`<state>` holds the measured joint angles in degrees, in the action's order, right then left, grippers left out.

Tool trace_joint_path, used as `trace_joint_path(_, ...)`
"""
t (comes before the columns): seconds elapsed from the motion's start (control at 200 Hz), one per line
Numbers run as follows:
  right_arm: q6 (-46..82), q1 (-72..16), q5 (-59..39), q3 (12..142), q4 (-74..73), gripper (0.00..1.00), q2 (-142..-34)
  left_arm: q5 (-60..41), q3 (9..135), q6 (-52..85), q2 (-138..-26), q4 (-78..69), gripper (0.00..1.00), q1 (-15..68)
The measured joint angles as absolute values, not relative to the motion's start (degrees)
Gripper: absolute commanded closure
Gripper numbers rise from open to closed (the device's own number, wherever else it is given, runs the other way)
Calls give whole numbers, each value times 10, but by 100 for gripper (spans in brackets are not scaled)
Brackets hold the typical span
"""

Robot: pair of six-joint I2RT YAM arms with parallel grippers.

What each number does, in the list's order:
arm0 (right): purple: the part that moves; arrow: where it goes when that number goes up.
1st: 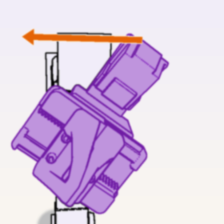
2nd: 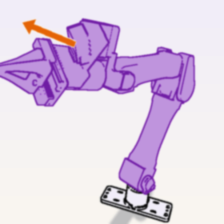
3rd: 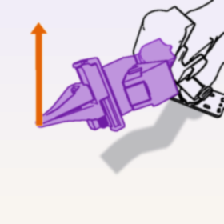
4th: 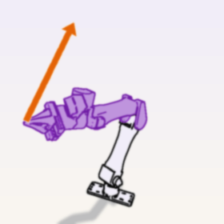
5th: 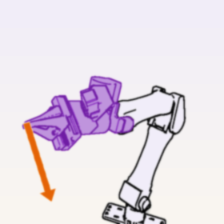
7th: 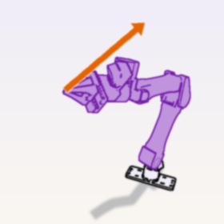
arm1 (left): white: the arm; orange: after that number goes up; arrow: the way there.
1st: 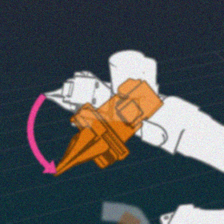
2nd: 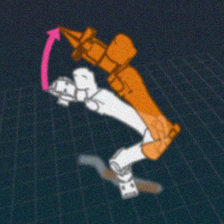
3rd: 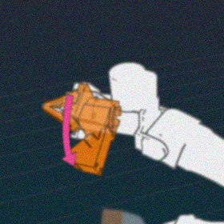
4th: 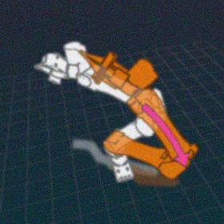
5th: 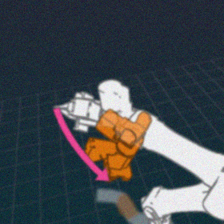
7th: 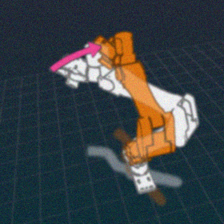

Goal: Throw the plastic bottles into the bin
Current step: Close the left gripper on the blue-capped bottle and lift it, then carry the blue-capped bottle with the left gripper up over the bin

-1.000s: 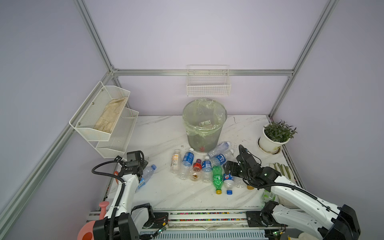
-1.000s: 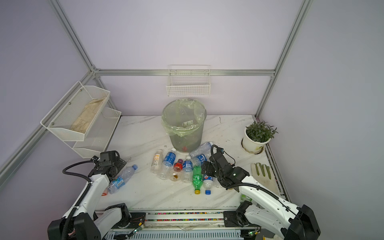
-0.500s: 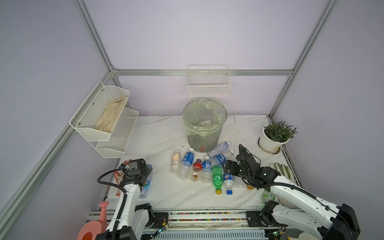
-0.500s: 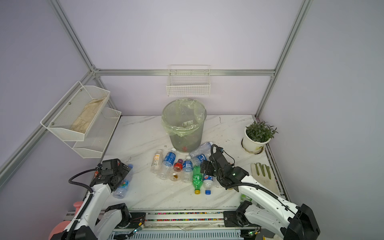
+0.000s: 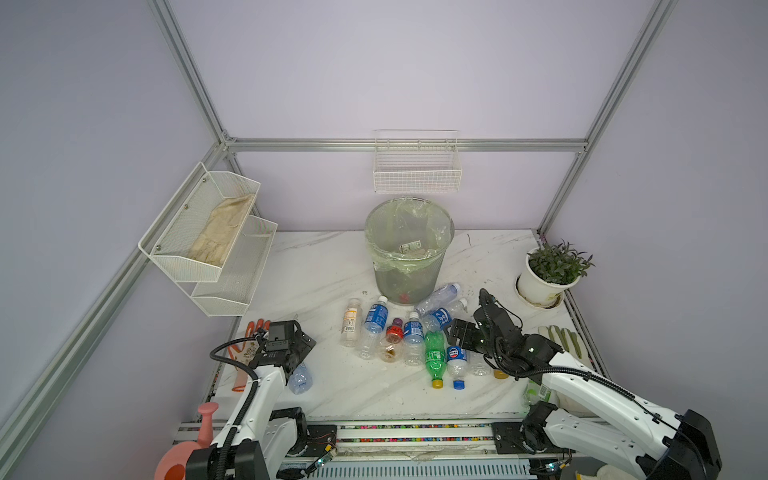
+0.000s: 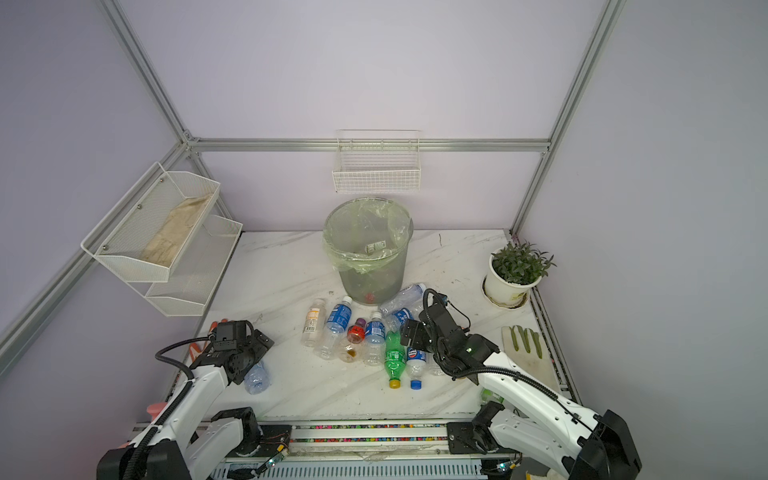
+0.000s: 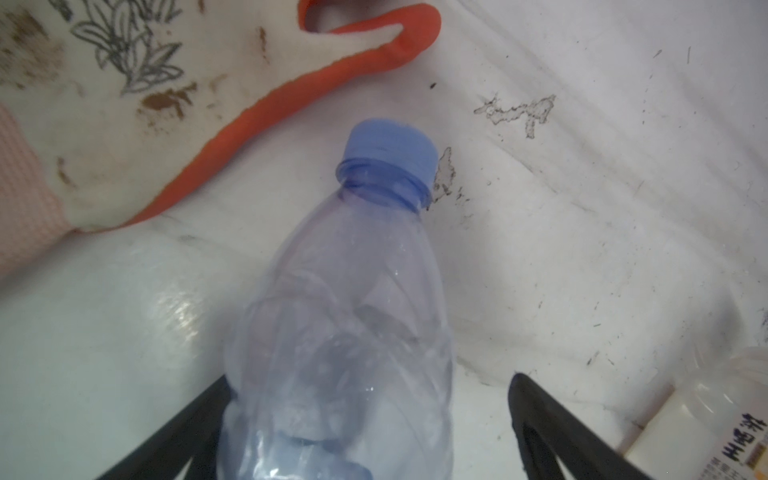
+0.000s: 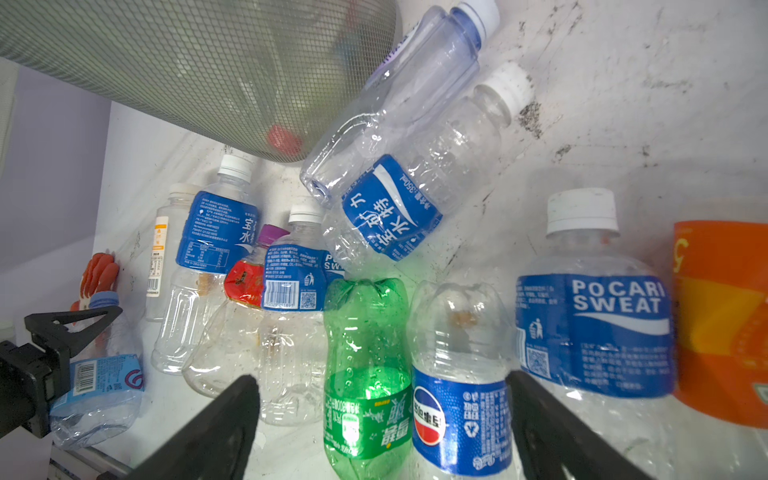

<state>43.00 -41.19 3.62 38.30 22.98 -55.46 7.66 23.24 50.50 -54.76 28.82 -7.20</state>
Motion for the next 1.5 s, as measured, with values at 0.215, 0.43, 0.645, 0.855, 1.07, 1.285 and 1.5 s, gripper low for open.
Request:
trace_joint_path(0.215, 430, -412, 38, 378, 230, 5, -550, 68, 234, 505, -557, 256, 56, -56)
trace_joint_path(0.43, 429, -412, 39, 377, 230, 5, -551, 66, 234, 505, -551, 253, 68, -22)
trace_joint_path(0.645, 429, -412, 41, 377, 230, 4, -551, 68, 242, 505, -543, 281, 70, 18)
trace_joint_path(0.855, 430, -412, 41, 377, 230, 4, -550, 73, 296, 504, -510, 328, 70, 62)
trace_joint_path(1.07, 430, -412, 43, 372, 231, 4, -539, 70, 382, 498, -475, 342, 70, 70)
trace_joint_path(1.285, 431, -412, 43, 365, 232, 4, -532, 50, 481, 477, -467, 350, 70, 77)
trace_joint_path(1.5, 433, -412, 43, 363, 232, 4, -529, 25, 562, 454, -464, 336, 69, 88)
